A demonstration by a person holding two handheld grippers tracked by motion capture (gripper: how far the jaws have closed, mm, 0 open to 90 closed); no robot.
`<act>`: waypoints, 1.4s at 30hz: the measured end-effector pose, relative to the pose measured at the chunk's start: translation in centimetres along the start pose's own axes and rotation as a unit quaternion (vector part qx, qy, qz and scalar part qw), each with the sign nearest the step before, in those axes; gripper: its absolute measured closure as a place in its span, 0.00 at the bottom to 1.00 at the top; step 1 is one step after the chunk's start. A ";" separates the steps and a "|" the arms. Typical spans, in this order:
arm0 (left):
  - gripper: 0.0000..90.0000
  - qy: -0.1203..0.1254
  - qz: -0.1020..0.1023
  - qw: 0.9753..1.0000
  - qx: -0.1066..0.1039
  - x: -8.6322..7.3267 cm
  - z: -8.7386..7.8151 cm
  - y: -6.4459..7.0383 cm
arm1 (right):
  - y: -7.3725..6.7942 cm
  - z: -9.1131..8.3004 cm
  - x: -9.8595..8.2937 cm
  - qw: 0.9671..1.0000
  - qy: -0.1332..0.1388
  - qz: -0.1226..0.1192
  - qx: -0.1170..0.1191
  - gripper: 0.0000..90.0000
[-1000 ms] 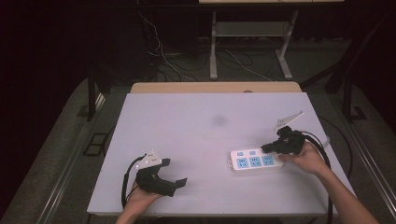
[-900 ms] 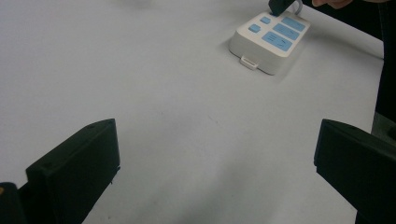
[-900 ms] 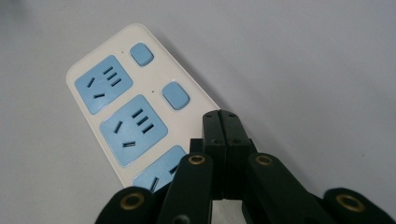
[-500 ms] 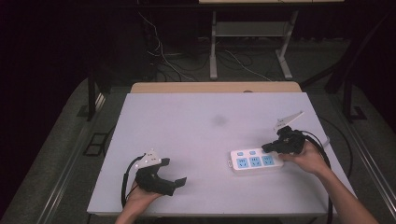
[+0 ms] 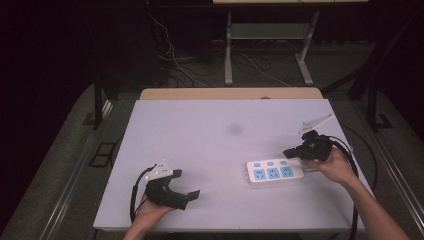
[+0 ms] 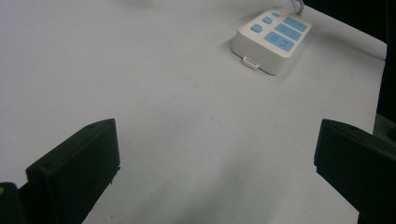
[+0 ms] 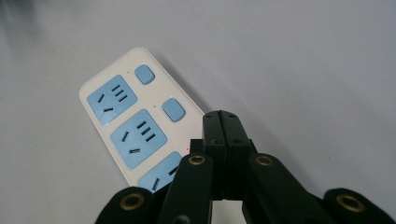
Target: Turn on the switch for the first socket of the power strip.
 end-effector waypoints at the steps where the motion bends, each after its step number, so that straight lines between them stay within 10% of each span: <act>1: 0.00 0.000 0.000 1.000 0.000 0.0 0.0 0.0 | 0.0 -0.1 0.0 1.000 0.001 0.000 0.000 1.00; 25: 0.00 0.004 0.001 1.000 -0.008 0.0 -0.2 0.2 | -1.0 -3.3 0.3 0.998 0.028 0.041 -0.040 1.00; 42: 0.00 0.008 0.002 1.000 -0.013 0.1 -0.4 0.2 | -3.6 -5.1 -0.8 0.988 0.089 0.107 -0.070 1.00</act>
Point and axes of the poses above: each handheld gripper's, and its own axes: z roughly forward along the jaws, x roughly out of its top, y roughly to its right, the point moved 1 cm from there along z, roughly forward along the jaws, and after that the axes turned 14 degrees about -z, right-handed, at the moved point
